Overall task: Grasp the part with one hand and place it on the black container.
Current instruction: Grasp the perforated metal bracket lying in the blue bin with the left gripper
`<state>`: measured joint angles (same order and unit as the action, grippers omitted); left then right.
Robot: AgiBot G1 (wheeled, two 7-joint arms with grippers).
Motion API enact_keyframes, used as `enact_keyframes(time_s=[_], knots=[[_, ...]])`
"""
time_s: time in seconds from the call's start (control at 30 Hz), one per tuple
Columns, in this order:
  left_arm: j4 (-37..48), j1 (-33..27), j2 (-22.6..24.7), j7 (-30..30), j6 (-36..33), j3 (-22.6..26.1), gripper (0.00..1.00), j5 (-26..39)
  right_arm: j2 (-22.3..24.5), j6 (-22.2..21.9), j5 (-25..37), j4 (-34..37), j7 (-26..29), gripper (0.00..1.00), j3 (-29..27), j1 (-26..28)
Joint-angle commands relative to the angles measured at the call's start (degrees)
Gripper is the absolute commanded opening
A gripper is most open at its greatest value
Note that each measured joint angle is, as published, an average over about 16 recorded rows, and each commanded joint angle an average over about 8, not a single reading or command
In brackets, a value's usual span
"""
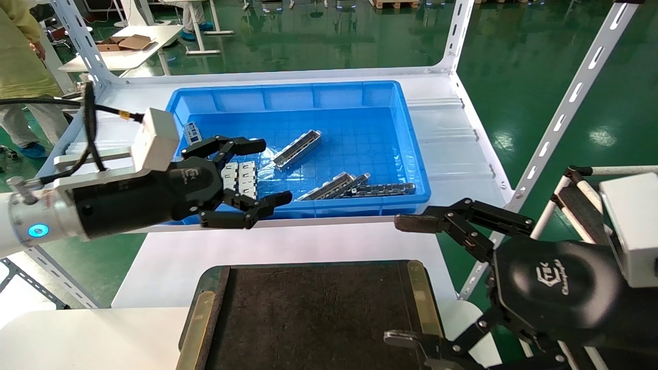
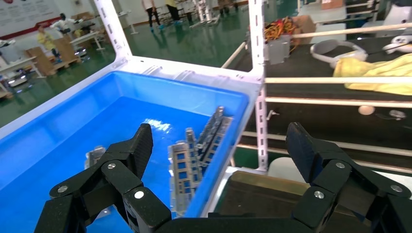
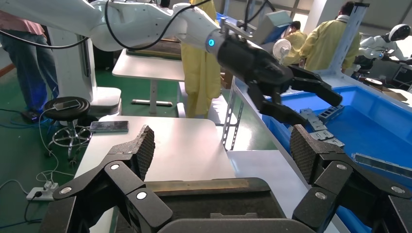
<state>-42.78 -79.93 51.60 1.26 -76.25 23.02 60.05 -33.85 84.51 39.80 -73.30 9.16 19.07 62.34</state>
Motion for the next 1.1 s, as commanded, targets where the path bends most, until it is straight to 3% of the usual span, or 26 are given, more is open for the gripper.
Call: enact_keyframes(time_s=[0.03,0.67,1.1], knots=[[2.6,-1.4,1.5,1.4,0.7,0.5,1.00,1.2,0.0,0.0,0.0,0.0,0.0,1.00,0.0,0.0],[31.5,-12.7,14.0,13.4,11.3,2.1,1.00,6.1,0.0,0.0,0.0,0.0,0.0,1.00,0.0,0.0],[40.8,-15.0,19.7,17.2,27.8,2.3,1.00,7.0,0.0,0.0,0.0,0.0,0.0,1.00,0.1,0.0]])
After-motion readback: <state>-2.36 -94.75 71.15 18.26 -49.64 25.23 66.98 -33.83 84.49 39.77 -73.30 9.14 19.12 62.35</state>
